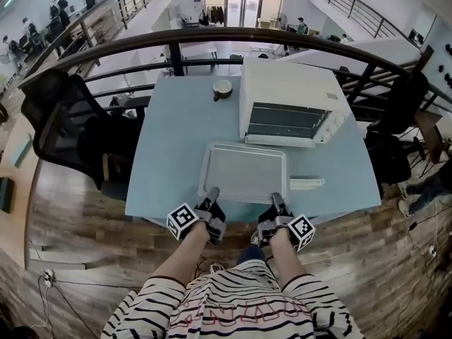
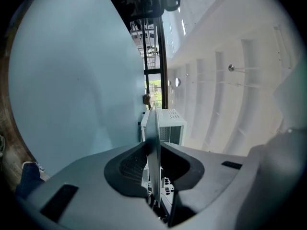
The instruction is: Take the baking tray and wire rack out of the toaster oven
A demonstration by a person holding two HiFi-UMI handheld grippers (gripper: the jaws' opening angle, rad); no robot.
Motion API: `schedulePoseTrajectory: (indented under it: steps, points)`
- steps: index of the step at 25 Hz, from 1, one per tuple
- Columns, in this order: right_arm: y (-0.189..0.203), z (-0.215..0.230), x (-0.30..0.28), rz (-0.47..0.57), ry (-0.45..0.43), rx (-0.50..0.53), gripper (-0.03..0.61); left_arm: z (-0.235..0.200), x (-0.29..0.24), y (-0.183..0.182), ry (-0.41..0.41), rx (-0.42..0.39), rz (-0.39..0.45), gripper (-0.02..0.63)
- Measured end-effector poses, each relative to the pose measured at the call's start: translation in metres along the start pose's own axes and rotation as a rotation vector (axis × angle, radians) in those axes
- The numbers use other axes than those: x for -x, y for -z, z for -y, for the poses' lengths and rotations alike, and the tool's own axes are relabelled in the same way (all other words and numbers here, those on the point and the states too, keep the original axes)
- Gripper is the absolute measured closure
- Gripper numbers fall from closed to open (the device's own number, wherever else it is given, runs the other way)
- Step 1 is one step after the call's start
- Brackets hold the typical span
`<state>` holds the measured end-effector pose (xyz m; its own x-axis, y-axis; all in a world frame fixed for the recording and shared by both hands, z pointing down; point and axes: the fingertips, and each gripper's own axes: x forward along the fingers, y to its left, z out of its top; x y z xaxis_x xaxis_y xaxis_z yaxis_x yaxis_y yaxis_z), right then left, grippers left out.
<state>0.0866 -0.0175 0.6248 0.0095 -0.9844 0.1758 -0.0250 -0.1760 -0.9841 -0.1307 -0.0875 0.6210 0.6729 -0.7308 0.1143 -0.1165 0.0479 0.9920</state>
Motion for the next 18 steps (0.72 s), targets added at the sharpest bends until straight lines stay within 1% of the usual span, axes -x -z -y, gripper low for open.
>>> schedulePoseTrajectory:
  steps: [5,10,14,18]
  points:
    - [0.056,-0.005,-0.022,-0.112,0.014,0.010,0.494,0.000,0.030,-0.049,0.009,-0.012,0.066,0.522]
    - [0.107,-0.008,-0.057,-0.199,0.030,-0.002,0.494,-0.008,0.053,-0.101,-0.023,-0.012,0.138,0.522]
    - [0.134,-0.005,-0.079,-0.264,0.048,0.013,0.491,-0.018,0.062,-0.130,-0.042,-0.007,0.186,0.522]
    - [0.151,-0.003,-0.113,-0.321,0.072,0.023,0.488,-0.026,0.055,-0.159,-0.064,-0.009,0.226,0.522]
